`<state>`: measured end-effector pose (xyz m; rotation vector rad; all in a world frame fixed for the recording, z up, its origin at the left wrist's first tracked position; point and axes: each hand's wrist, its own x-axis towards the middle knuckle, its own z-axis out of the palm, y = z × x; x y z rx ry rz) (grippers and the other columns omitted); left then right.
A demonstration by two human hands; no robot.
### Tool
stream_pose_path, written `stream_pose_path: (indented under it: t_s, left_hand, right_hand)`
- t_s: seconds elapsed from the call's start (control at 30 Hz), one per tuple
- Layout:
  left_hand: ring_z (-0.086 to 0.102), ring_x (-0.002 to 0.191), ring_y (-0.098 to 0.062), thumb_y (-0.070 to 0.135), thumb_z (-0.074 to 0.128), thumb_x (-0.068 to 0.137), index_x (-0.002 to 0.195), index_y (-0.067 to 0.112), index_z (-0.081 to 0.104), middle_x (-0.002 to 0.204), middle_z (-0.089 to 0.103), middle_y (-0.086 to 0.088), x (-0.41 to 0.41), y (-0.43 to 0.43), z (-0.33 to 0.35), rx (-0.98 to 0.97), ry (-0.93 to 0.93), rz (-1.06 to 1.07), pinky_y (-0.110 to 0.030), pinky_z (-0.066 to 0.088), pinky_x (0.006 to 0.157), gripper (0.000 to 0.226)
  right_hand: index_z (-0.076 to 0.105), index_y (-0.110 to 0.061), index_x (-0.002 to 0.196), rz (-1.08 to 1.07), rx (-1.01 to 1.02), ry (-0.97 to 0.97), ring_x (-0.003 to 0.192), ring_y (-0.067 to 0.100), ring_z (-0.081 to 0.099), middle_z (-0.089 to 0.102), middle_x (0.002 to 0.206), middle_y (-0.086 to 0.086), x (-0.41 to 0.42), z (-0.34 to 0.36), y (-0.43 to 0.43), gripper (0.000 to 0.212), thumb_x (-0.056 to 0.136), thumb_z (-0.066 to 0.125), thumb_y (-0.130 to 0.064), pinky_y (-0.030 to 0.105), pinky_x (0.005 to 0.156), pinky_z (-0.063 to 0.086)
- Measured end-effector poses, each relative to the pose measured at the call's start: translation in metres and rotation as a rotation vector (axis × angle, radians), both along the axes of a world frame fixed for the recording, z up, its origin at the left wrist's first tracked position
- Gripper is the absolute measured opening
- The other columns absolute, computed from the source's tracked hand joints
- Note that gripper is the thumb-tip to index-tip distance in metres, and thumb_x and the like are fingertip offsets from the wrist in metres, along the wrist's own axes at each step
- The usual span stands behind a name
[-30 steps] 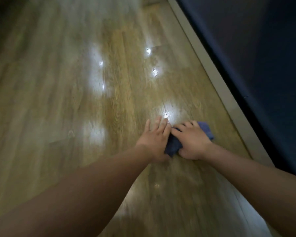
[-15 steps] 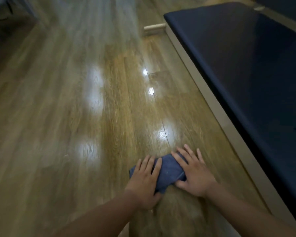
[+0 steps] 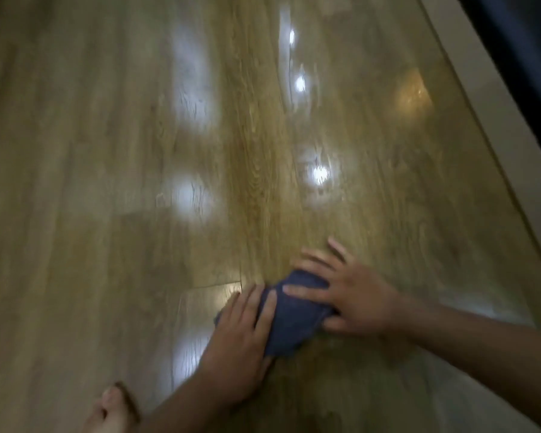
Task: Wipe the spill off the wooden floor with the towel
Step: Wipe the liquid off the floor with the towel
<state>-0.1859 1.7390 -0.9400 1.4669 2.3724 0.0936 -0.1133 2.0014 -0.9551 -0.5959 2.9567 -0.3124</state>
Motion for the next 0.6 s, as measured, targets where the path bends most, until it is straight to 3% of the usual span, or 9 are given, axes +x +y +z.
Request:
stream_pose_path:
  t_s: [0.13,0.27,0.4,0.5,0.6]
  left_hand:
    - [-0.007,0.149,-0.044,0.044,0.044,0.095,0.155,0.018,-0.013,0.164,-0.006,-0.017,-0.073,0.09,0.009,-0.105,0.141,0.196,-0.058,0.0,0.121,0.087]
    - [0.007,0.147,-0.044,0.035,0.058,0.088,0.157,0.024,-0.002,0.164,0.006,-0.007,-0.103,0.169,0.01,-0.122,0.106,0.28,-0.055,0.007,0.12,0.092]
    - [0.017,0.144,-0.042,0.032,0.057,0.084,0.158,0.024,0.006,0.162,0.018,-0.007,-0.089,0.154,0.009,-0.062,0.132,0.243,-0.055,0.012,0.119,0.09]
    - [0.029,0.138,-0.042,0.039,0.054,0.078,0.157,0.022,0.015,0.158,0.028,-0.009,-0.049,0.134,0.006,0.026,0.139,0.183,-0.056,0.023,0.114,0.09]
    - [0.028,0.138,-0.044,0.041,0.059,0.07,0.156,0.019,0.02,0.158,0.027,-0.011,0.024,0.113,0.011,0.046,0.037,0.131,-0.06,0.021,0.114,0.097]
  right_hand:
    - [0.029,-0.038,0.153,-0.296,0.081,-0.107,0.147,0.034,0.027,0.035,0.159,0.004,-0.067,0.01,0.053,0.08,0.079,0.031,-0.068,0.07,0.113,0.014]
    - [0.021,-0.042,0.155,-0.532,0.076,-0.145,0.148,0.028,0.024,0.028,0.161,0.001,-0.086,0.013,0.095,0.08,0.082,0.037,-0.073,0.065,0.117,0.011]
    - [0.037,-0.04,0.15,-0.6,0.005,-0.036,0.141,0.029,0.035,0.038,0.155,0.002,-0.061,0.012,0.088,0.072,0.082,0.038,-0.066,0.059,0.111,0.024]
    - [0.046,-0.035,0.145,-0.637,-0.014,0.058,0.135,0.031,0.042,0.045,0.149,0.006,-0.015,0.01,0.071,0.067,0.081,0.049,-0.056,0.053,0.1,0.032]
    - [0.05,-0.03,0.143,-0.644,-0.049,0.086,0.126,0.037,0.047,0.049,0.145,0.013,0.069,0.005,0.049,0.073,0.073,0.062,-0.048,0.051,0.094,0.037]
